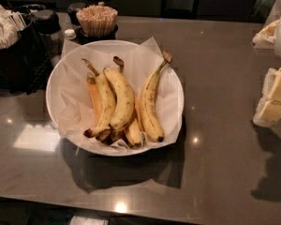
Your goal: Pick banana from white bowl
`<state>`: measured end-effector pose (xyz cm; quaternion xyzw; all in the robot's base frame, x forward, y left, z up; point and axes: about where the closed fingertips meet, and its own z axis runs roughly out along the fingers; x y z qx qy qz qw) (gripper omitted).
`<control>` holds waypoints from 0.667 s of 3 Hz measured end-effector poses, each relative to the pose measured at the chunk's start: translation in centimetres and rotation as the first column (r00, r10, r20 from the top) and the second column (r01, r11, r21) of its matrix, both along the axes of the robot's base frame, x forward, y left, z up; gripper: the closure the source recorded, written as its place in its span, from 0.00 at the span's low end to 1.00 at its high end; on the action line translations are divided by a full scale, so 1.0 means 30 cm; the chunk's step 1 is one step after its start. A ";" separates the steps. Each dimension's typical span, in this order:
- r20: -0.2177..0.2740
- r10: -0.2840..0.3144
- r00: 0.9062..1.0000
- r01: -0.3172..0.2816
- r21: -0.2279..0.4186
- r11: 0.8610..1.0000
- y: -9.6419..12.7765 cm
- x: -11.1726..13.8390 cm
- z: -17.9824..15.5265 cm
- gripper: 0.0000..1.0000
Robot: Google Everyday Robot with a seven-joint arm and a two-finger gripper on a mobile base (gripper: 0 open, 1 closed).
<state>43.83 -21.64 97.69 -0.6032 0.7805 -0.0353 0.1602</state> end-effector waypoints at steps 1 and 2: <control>0.000 0.000 1.000 0.000 0.000 1.000 0.000 0.000 0.000 0.00; 0.015 0.023 1.000 -0.023 0.000 1.000 0.027 -0.003 0.018 0.00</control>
Offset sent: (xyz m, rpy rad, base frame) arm -0.0025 0.0172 0.0069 -0.0010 -0.0117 0.0530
